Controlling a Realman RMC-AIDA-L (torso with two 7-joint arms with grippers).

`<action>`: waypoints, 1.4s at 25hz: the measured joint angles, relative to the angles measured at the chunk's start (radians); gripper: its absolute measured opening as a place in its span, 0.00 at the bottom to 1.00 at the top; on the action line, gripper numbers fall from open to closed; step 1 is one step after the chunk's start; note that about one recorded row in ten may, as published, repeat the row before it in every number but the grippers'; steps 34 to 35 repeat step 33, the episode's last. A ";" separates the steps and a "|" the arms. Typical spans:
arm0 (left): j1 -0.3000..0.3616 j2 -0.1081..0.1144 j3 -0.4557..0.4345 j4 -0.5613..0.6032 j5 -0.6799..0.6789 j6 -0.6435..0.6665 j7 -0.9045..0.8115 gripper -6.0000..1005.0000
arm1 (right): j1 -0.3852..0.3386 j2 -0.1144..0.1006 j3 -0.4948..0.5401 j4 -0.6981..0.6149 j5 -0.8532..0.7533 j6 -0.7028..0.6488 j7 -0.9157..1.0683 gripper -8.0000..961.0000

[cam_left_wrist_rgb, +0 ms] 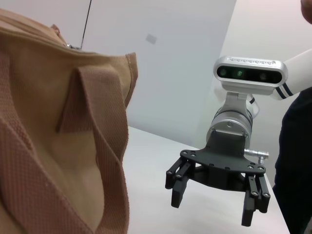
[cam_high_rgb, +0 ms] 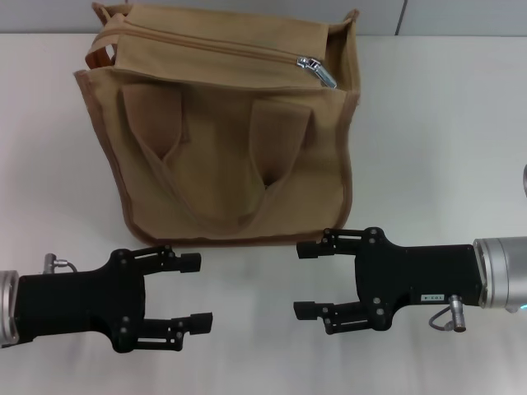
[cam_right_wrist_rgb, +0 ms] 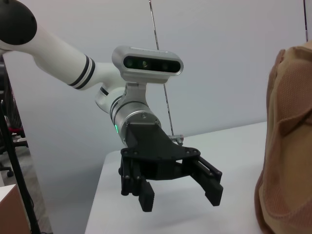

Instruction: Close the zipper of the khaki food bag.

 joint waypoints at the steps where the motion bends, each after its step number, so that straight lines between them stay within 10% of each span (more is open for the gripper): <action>1: 0.000 0.000 0.000 0.000 0.001 0.000 0.000 0.83 | 0.000 0.000 0.000 0.000 0.000 0.000 0.000 0.81; 35: -0.009 -0.006 -0.001 0.002 0.003 -0.031 0.012 0.83 | 0.000 0.000 0.008 0.002 0.002 -0.008 -0.001 0.81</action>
